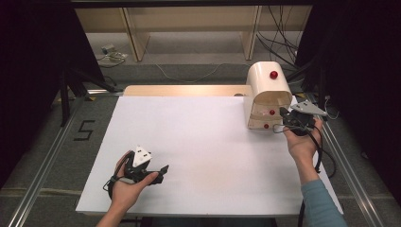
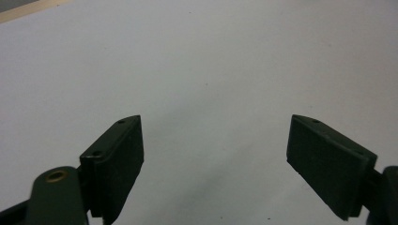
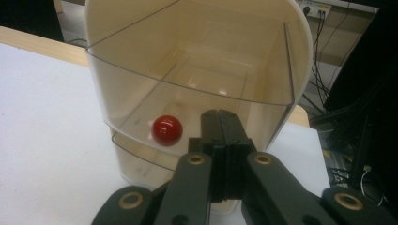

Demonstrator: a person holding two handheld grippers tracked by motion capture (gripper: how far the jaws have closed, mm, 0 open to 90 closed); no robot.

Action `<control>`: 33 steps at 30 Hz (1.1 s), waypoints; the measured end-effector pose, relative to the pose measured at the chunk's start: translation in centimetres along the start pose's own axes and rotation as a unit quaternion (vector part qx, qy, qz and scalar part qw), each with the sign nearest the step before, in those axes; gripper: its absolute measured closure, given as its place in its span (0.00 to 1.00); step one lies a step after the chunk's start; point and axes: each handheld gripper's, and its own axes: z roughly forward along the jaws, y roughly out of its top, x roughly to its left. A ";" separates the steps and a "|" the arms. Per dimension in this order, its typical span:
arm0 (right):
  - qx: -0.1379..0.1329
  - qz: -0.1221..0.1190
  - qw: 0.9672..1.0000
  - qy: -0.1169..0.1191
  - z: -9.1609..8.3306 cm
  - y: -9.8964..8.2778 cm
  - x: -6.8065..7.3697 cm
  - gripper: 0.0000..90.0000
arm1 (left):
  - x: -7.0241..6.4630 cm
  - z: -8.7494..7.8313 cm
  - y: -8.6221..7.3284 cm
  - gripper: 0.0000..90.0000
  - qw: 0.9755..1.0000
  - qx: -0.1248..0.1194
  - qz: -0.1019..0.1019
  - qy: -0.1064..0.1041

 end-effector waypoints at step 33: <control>0.000 0.003 1.000 0.000 0.5 0.3 -0.1 1.00 | 0.0 0.0 0.0 0.21 1.000 0.000 -0.001 -0.001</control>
